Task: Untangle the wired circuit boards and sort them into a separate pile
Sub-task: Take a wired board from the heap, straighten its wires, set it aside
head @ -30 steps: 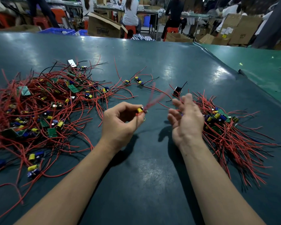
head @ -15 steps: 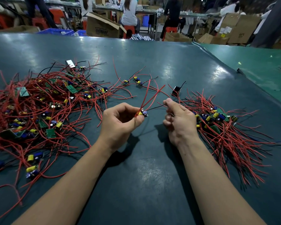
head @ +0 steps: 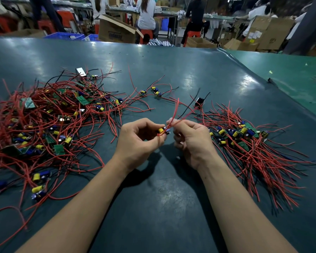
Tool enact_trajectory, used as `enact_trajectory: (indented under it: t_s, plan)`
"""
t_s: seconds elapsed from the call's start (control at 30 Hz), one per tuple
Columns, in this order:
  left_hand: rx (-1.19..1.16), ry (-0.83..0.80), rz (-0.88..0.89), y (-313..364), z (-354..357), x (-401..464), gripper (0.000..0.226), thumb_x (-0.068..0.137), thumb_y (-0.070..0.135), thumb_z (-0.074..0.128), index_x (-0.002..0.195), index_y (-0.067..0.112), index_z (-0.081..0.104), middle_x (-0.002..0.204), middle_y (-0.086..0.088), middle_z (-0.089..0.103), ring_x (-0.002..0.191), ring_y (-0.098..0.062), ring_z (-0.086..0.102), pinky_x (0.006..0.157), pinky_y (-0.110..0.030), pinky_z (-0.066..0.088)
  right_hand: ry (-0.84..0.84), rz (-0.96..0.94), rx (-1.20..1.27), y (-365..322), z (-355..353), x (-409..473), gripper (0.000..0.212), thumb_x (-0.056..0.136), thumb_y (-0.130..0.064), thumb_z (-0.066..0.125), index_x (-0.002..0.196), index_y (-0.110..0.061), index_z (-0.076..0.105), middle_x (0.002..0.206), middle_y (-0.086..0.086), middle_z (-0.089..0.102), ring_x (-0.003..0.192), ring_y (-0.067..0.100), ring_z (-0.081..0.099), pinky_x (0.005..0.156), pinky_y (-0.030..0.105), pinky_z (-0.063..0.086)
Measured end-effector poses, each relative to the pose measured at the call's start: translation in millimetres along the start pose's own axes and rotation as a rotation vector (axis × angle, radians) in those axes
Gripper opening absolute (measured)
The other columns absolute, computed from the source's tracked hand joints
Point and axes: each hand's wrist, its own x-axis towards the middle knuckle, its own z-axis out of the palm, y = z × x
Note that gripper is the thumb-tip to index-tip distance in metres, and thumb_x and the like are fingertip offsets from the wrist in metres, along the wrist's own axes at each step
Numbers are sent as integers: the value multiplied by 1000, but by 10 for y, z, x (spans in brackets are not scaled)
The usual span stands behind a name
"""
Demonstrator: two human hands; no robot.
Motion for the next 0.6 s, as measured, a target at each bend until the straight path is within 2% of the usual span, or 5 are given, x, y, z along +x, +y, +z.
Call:
enact_trajectory:
  t_s: [0.13, 0.27, 0.4, 0.5, 0.6]
  plan:
    - [-42, 28, 12, 25, 12, -17, 18, 66, 3, 74, 72, 20, 69, 69, 6, 72, 67, -16, 63, 67, -25, 52, 202, -65, 189, -63, -73, 68, 14, 85, -3, 70, 73, -6, 64, 48, -5, 48, 37, 3, 34, 34, 15, 25]
    - [-45, 23, 49, 10, 9, -29, 20, 67, 3, 72, 72, 22, 69, 71, 6, 73, 69, -20, 66, 69, -31, 54, 372, -90, 346, -117, -178, 104, 14, 87, -1, 68, 75, -4, 62, 55, -1, 48, 37, 3, 36, 34, 15, 26]
    - [7, 178, 93, -41, 11, 9, 19, 72, 5, 74, 80, 21, 70, 77, 1, 73, 70, -22, 67, 69, -28, 56, 457, -257, 123, -89, -168, 84, 4, 92, -8, 66, 90, -10, 63, 65, 0, 55, 39, 4, 44, 35, 18, 36]
    - [138, 354, 118, -103, -37, 69, 26, 77, 3, 77, 89, 25, 70, 77, 8, 69, 65, -6, 61, 67, -18, 51, 270, -337, -208, -12, -69, 4, 29, 91, -14, 68, 119, -17, 61, 85, -1, 59, 47, 9, 53, 40, 22, 42]
    - [295, 417, 103, -144, -71, 80, 26, 79, 9, 78, 95, 26, 70, 75, 13, 68, 60, 0, 58, 66, -15, 50, -57, -271, -348, 62, 75, -117, 38, 90, -13, 69, 124, -26, 59, 97, 0, 66, 61, 16, 62, 43, 26, 47]
